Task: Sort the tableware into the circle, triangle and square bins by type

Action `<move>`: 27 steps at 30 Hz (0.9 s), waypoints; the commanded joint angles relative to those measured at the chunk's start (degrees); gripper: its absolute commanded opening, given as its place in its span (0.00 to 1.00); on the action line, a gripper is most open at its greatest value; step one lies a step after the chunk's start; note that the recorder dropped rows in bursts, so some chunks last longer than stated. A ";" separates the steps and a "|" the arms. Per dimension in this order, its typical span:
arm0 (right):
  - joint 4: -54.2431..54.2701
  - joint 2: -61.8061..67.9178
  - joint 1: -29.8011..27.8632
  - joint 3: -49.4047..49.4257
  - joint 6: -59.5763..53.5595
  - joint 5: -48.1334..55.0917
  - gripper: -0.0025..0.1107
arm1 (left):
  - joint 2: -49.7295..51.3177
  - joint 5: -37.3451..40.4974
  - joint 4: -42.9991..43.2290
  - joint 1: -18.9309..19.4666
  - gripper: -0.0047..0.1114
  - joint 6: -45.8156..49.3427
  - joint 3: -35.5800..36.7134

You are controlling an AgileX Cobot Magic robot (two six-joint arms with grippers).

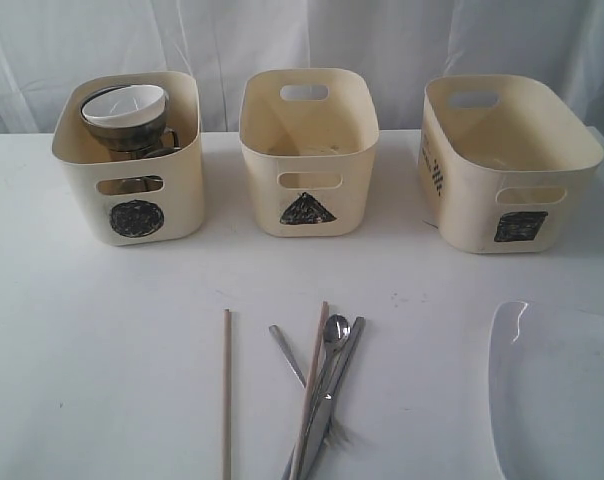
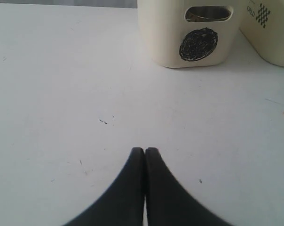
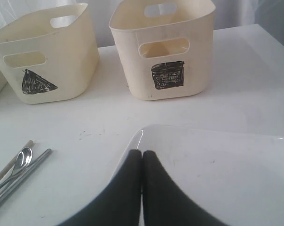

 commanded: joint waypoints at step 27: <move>-20.51 55.00 0.06 -42.44 9.38 16.65 0.02 | -0.25 5.85 -0.16 -0.37 0.04 -0.16 0.15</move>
